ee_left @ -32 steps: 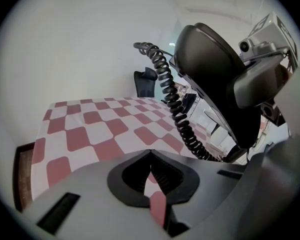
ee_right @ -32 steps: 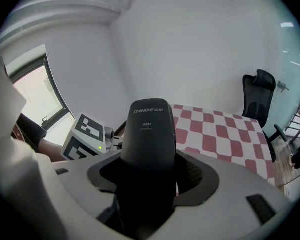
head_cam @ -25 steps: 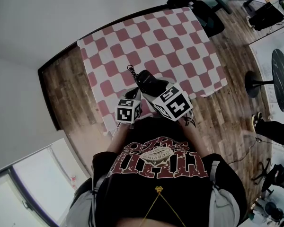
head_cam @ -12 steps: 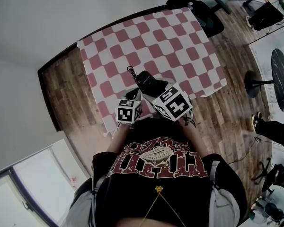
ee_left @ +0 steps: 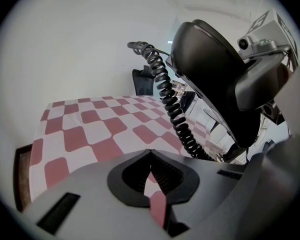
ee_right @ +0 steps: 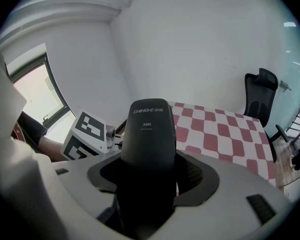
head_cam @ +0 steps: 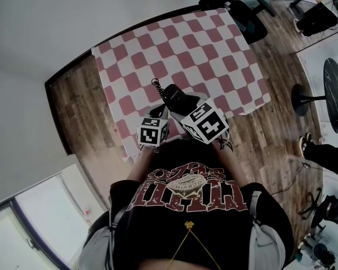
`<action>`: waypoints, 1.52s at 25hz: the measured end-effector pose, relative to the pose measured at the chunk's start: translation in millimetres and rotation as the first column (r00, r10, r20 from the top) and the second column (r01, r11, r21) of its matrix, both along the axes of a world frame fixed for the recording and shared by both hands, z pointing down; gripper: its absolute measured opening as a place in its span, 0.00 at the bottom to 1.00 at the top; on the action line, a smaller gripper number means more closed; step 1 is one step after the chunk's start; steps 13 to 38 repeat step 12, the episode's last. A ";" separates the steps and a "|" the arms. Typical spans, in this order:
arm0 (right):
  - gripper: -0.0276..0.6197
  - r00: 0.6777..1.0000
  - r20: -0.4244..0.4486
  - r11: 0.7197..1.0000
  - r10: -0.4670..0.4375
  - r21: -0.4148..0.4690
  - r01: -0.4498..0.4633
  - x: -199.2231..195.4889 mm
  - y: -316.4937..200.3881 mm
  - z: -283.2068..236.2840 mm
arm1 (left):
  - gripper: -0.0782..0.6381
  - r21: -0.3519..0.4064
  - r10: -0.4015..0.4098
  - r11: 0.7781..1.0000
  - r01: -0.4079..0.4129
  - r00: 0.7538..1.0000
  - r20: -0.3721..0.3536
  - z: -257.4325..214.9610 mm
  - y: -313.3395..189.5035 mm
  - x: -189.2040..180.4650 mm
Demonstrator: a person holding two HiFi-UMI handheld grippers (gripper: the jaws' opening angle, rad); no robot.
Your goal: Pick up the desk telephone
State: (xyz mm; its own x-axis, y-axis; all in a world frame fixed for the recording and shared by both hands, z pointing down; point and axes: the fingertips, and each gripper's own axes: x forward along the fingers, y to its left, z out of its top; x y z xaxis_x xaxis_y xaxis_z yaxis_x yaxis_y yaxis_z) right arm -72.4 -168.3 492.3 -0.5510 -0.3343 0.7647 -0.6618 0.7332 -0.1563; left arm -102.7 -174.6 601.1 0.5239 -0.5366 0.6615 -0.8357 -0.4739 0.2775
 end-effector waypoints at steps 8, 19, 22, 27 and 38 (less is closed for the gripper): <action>0.49 1.000 -0.005 1.000 -0.008 -0.005 0.008 -1.1 -1.2 2.1 | 0.12 -0.003 -0.012 1.000 0.012 1.000 -0.016 -1.9 -2.6 -1.6; 0.49 1.000 -0.005 1.000 -0.009 -0.005 0.009 -1.3 -2.4 2.1 | 0.12 -0.011 -0.015 1.000 0.015 1.000 -0.023 -0.7 -2.1 -2.3; 0.49 1.000 -0.005 1.000 -0.009 -0.005 0.009 -1.3 -2.4 2.1 | 0.12 -0.011 -0.015 1.000 0.015 1.000 -0.023 -0.7 -2.1 -2.3; 0.49 1.000 -0.005 1.000 -0.009 -0.005 0.009 -1.3 -2.4 2.1 | 0.12 -0.011 -0.015 1.000 0.015 1.000 -0.023 -0.7 -2.1 -2.3; 0.49 1.000 -0.005 1.000 -0.009 -0.005 0.009 -1.3 -2.4 2.1 | 0.12 -0.011 -0.015 1.000 0.015 1.000 -0.023 -0.7 -2.1 -2.3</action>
